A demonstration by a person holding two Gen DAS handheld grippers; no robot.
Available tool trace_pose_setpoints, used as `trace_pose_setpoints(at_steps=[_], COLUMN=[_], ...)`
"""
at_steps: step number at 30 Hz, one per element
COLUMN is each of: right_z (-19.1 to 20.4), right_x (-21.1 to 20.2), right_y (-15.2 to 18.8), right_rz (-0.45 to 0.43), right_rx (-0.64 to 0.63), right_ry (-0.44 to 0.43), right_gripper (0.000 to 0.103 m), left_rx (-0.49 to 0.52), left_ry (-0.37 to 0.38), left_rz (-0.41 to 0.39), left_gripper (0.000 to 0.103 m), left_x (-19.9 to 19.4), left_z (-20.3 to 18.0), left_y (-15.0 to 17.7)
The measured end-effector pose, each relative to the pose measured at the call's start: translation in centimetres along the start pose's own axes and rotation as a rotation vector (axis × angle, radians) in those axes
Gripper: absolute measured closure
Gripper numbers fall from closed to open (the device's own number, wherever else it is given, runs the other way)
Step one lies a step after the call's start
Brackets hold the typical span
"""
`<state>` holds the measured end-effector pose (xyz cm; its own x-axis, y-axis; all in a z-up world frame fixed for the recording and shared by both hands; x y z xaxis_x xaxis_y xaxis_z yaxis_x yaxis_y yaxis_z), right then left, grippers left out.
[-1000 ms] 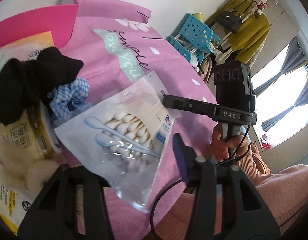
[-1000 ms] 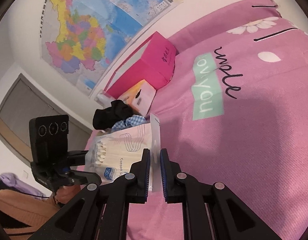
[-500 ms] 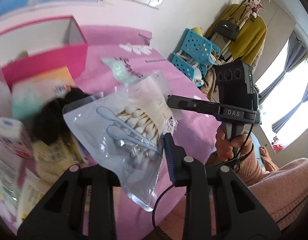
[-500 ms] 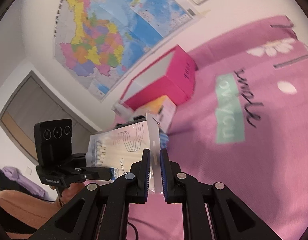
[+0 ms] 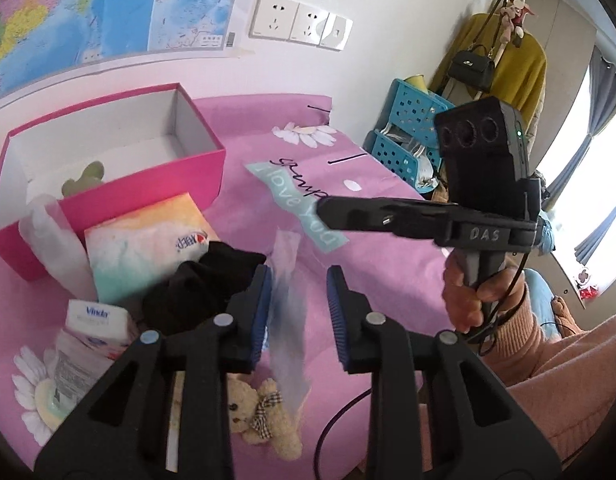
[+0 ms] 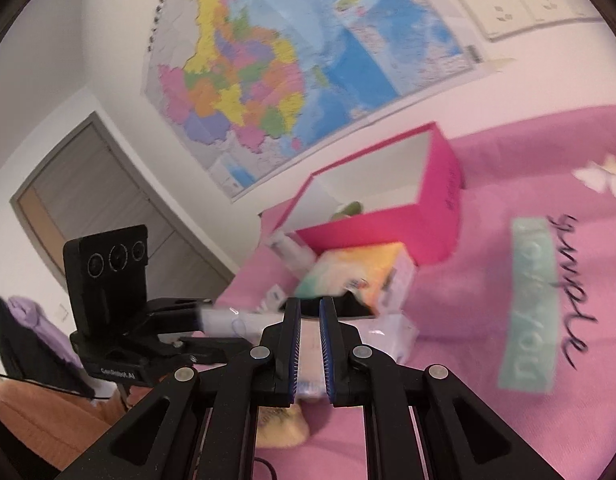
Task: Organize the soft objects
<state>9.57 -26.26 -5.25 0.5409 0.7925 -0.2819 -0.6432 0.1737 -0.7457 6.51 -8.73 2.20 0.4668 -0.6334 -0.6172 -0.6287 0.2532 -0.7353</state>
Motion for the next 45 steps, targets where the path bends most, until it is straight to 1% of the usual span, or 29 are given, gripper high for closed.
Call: trace_pose_setpoints(at_steps=[3, 5, 6, 7, 8, 9, 11, 13, 16, 17, 18, 19, 21, 23, 24, 25, 26, 27, 28, 29, 30, 31, 35, 38, 41, 45], right_z=[0.6, 0.0, -0.4, -0.9, -1.7, -2.4, -3.4, -3.9, -3.9, -4.0, -4.1, -4.2, -4.1, -4.1, -4.0, -3.9, -4.0, -4.0, -4.1, -4.1, -4.0, -3.9, -2.5, -1.6, -1.7, -1.5], right_x=[1.6, 2.2, 2.3, 2.1, 1.8, 1.4, 0.7, 0.5, 1.6, 2.2, 2.7, 3.4, 4.7, 5.4, 5.7, 5.8, 5.9, 5.8, 5.7, 5.5, 5.3, 5.1, 4.2, 3.9, 3.8, 4.0], right_y=[-0.2, 0.0, 0.1, 0.3, 0.6, 1.1, 1.9, 2.9, 4.0, 4.3, 4.6, 4.8, 5.2, 5.4, 5.5, 5.6, 5.7, 5.7, 5.7, 5.6, 5.6, 5.6, 5.2, 4.6, 4.2, 4.3], right_rz=[0.024, 0.04, 0.041, 0.04, 0.038, 0.038, 0.042, 0.076, 0.132, 0.15, 0.164, 0.177, 0.206, 0.225, 0.233, 0.234, 0.233, 0.23, 0.224, 0.218, 0.215, 0.21, 0.197, 0.18, 0.167, 0.168], right_rx=[-0.025, -0.013, -0.006, 0.007, 0.028, 0.045, 0.054, 0.066, 0.049, 0.052, 0.053, 0.051, 0.042, 0.041, 0.039, 0.036, 0.037, 0.041, 0.049, 0.05, 0.048, 0.048, 0.021, -0.001, 0.009, 0.01], right_ry=[0.005, 0.033, 0.056, 0.08, 0.092, 0.107, 0.132, 0.115, 0.114, 0.107, 0.098, 0.09, 0.066, 0.051, 0.034, 0.036, 0.032, 0.027, 0.024, 0.027, 0.031, 0.03, 0.016, 0.014, 0.017, 0.016], right_gripper=[0.093, 0.092, 0.083, 0.064, 0.054, 0.039, 0.038, 0.038, 0.038, 0.038, 0.038, 0.038, 0.039, 0.05, 0.06, 0.068, 0.073, 0.082, 0.086, 0.088, 0.091, 0.092, 0.093, 0.093, 0.093, 0.093], left_rx=[-0.013, -0.031, -0.038, -0.048, -0.06, -0.068, -0.091, -0.12, -0.139, -0.142, -0.145, -0.147, -0.153, -0.157, -0.167, -0.184, -0.199, -0.201, -0.206, -0.22, -0.237, -0.242, -0.208, -0.19, -0.222, -0.241], left_ry=[-0.026, -0.026, -0.025, -0.03, -0.038, -0.042, -0.045, -0.049, -0.064, -0.07, -0.083, -0.097, -0.124, -0.134, -0.133, -0.122, -0.111, -0.116, -0.13, -0.121, -0.102, -0.092, -0.081, -0.098, -0.075, -0.069], left_rz=[0.009, 0.01, 0.014, 0.019, 0.023, 0.024, 0.021, 0.011, -0.005, -0.006, -0.006, -0.004, 0.005, 0.019, 0.031, 0.043, 0.062, 0.085, 0.102, 0.109, 0.103, 0.094, 0.056, 0.05, 0.055, 0.056], left_gripper=[0.073, 0.073, 0.073, 0.073, 0.073, 0.073, 0.071, 0.064, 0.062, 0.06, 0.056, 0.051, 0.05, 0.05, 0.05, 0.05, 0.05, 0.061, 0.078, 0.078, 0.081, 0.083, 0.084, 0.084, 0.084, 0.084], left_x=[0.4, 0.4, 0.3, 0.3, 0.3, 0.2, 0.0, -0.4, -1.5, -1.8, -2.3, -2.7, -3.3, -3.6, -3.6, -3.3, -2.9, -2.3, -1.7, -1.4, -1.3, -1.4, -2.3, -2.4, -2.3, -2.2], left_z=[0.7, 1.2, 1.5, 1.9, 2.3, 2.5, 3.2, 3.8, 4.1, 4.1, 4.1, 4.0, 4.0, 4.0, 4.0, 4.1, 4.2, 4.1, 4.1, 4.1, 4.2, 4.1, 3.6, 3.8, 4.5, 5.4], left_y=[0.2, 0.8, 1.1, 1.5, 1.9, 2.0, 2.4, 2.8, 3.5, 3.8, 4.4, 4.8, 5.8, 6.6, 7.2, 7.6, 8.1, 8.6, 8.9, 9.1, 9.1, 8.9, 7.6, 7.1, 7.2, 7.2])
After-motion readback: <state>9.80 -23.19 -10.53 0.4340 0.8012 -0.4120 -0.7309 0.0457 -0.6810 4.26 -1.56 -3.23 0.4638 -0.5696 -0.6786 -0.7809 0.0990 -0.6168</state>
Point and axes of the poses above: each gripper's, at about its wrist camera, not at the fingertips, and x roughly the way its jaws point, z to its left, y to its underside, the point moved 2 cm from there along x, roughly the way its jaws point, and after that the axes turned 5 degrees about -z, right-handed, at the moved point
